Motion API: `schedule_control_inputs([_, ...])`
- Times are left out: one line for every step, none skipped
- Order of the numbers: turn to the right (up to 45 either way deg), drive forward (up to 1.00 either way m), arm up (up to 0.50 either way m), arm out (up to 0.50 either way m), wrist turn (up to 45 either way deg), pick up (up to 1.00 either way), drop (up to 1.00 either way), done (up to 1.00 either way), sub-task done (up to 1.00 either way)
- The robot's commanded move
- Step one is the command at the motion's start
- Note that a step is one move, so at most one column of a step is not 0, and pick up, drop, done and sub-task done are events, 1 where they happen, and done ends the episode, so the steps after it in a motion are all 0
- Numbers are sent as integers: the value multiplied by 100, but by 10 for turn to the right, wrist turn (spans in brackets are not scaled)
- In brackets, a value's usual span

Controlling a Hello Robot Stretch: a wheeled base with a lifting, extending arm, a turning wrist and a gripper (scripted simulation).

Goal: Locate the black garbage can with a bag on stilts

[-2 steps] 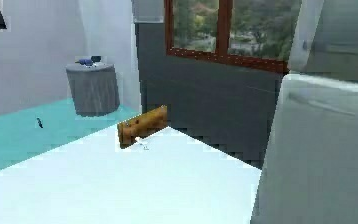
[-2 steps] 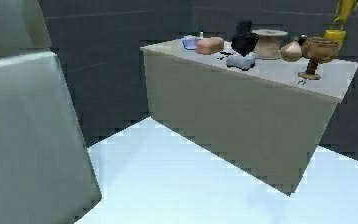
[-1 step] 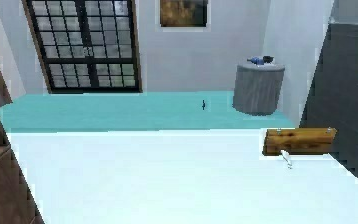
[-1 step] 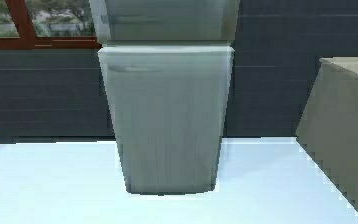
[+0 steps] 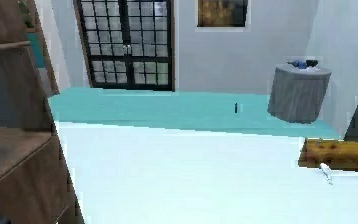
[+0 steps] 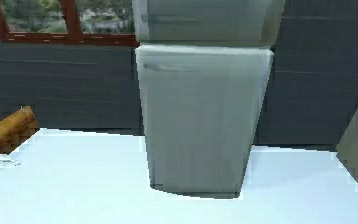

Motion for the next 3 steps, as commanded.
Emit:
schedule_control_inputs([0,100,0,0,0,0,0,0,0])
schedule_control_inputs([0,5,0,0,0,0,0,0,0])
schedule_control_inputs([300,0,0,0,0,0,0,0,0])
